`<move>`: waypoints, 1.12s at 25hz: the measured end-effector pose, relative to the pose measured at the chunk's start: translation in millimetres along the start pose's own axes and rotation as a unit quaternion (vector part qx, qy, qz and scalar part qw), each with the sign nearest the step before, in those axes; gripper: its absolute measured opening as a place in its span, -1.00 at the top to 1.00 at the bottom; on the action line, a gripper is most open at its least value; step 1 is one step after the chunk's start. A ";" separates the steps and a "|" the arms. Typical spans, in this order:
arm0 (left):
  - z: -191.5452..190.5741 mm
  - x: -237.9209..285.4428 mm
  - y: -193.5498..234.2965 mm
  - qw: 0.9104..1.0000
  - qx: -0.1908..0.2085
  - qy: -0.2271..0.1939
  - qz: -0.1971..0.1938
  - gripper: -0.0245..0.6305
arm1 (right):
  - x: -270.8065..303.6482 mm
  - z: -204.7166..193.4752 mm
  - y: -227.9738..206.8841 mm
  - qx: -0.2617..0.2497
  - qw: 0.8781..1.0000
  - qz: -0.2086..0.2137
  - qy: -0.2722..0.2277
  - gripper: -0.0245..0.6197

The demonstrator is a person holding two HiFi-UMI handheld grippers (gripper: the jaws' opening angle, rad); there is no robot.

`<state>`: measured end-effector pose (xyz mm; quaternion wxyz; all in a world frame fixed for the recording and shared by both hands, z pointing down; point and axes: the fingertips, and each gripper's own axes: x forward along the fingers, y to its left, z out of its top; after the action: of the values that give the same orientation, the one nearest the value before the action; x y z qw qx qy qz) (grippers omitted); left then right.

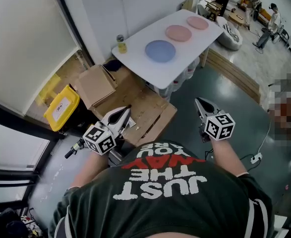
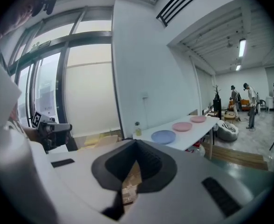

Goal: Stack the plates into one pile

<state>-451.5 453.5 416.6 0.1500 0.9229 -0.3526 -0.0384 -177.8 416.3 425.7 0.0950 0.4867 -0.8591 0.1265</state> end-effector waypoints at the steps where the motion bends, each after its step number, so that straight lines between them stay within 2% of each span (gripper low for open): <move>1: -0.2 -0.4 1.4 1.000 0.000 0.000 -0.002 0.90 | 1.1 0.0 0.2 0.001 1.000 -0.003 -0.002 0.90; 10: 2.7 10.1 23.8 1.000 0.009 0.008 -0.016 0.90 | 26.6 1.2 3.2 -0.006 1.000 -0.012 0.002 0.90; 15: 0.2 42.5 36.4 1.000 0.007 0.014 -0.012 0.90 | 48.3 3.7 -20.2 -0.012 1.000 -0.002 0.008 0.90; 20: -6.5 113.2 52.0 1.000 0.012 0.021 0.006 0.90 | 84.8 6.5 -89.6 -0.010 1.000 0.018 0.012 0.90; 25: -3.7 223.0 88.9 0.998 0.025 0.013 0.059 0.90 | 160.8 35.1 -182.4 -0.031 0.996 0.083 0.001 0.90; 28: 8.8 300.1 128.1 0.994 -0.003 -0.003 0.108 0.90 | 219.3 68.2 -240.0 -0.050 0.991 0.123 0.009 0.90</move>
<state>-310.4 162.1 457.6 0.1546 0.8790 -0.4503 -0.0259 -85.4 98.4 453.7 0.1107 0.3708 -0.9168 0.0982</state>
